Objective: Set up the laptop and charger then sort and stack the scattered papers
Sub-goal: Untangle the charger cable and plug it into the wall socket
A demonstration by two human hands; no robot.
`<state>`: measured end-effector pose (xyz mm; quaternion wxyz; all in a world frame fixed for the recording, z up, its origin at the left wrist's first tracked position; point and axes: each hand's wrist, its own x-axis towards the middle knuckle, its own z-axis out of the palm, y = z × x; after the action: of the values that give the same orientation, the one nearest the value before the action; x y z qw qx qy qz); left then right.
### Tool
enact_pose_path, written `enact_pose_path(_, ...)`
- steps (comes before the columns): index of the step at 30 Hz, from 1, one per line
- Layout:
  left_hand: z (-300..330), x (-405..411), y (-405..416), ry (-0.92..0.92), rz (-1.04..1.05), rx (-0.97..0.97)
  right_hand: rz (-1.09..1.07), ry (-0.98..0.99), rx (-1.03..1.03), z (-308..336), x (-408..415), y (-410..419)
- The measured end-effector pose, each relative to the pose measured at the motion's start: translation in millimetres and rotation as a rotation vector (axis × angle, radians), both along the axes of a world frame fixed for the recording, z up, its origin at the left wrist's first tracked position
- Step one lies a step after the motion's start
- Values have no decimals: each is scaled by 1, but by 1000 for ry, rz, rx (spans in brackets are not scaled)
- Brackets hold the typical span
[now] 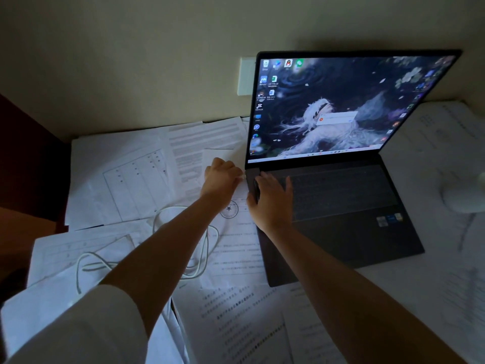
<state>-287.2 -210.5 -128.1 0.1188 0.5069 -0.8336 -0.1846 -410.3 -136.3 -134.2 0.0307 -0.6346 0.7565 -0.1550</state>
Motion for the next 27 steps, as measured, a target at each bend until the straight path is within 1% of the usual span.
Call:
enact_pose_path(2, 2, 0, -1, -33, -23, -4, 1, -1, -2, 1, 0, 0)
enact_pose_path(7, 1, 3, 0, 16, -66, 22, 15, -6, 33, 2, -2, 1)
enact_pose_path(12, 4, 2, 1, 11, -87, 25, 18, -1, 45, 4, -2, 0)
enact_pose_path(16, 5, -3, 2, -18, -89, 22, 25, 13, 34, 4, -4, 0)
enact_pose_path(21, 5, -5, 0, -62, -77, 74, 71, 51, 7, 4, -9, 0)
enact_pose_path(27, 12, -8, -8, -97, -116, 121, 102, 67, -12, 6, -12, 1)
